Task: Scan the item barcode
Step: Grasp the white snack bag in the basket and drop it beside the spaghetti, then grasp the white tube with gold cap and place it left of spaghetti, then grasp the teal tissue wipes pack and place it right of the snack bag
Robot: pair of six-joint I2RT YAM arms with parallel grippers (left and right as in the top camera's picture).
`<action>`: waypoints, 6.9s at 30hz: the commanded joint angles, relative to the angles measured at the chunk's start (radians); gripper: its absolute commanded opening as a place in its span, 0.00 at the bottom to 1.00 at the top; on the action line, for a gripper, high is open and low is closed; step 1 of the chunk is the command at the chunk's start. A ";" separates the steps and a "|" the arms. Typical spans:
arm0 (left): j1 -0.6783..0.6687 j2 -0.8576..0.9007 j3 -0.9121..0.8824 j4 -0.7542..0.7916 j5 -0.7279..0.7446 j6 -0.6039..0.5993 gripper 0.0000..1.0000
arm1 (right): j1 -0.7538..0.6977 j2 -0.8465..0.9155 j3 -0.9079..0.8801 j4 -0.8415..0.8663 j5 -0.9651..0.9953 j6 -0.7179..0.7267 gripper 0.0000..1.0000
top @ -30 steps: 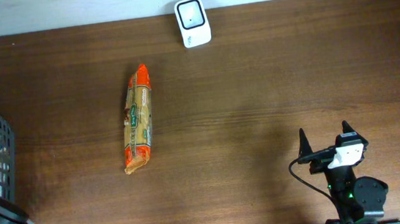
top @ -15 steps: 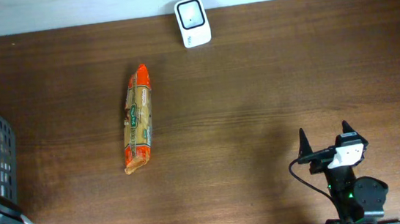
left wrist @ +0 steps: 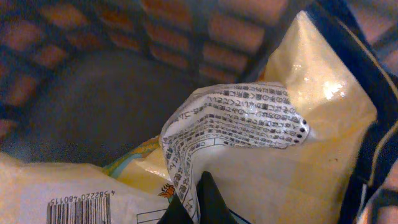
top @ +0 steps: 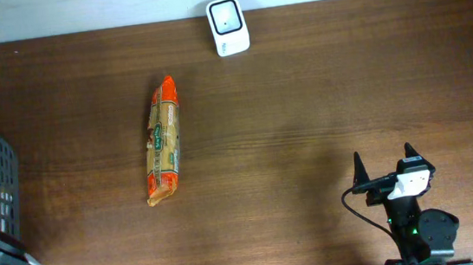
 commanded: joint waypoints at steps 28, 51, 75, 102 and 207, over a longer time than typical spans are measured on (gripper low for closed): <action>-1.195 -0.163 -0.010 -0.367 0.075 -0.298 0.00 | -0.007 -0.004 -0.007 -0.004 0.009 0.004 0.99; -0.463 -0.386 0.536 -0.728 -0.250 -0.317 0.99 | -0.007 -0.004 -0.007 -0.003 0.009 0.004 0.99; 0.179 -0.273 -0.368 -0.121 0.061 0.252 1.00 | -0.007 -0.004 -0.007 -0.003 0.009 0.004 0.99; 0.177 -0.100 0.132 -0.414 0.226 -0.081 0.00 | -0.007 -0.004 -0.007 -0.003 0.009 0.004 0.99; 0.079 -0.057 -0.176 -0.177 -0.305 -0.284 0.00 | -0.007 -0.004 -0.007 -0.003 0.009 0.003 0.99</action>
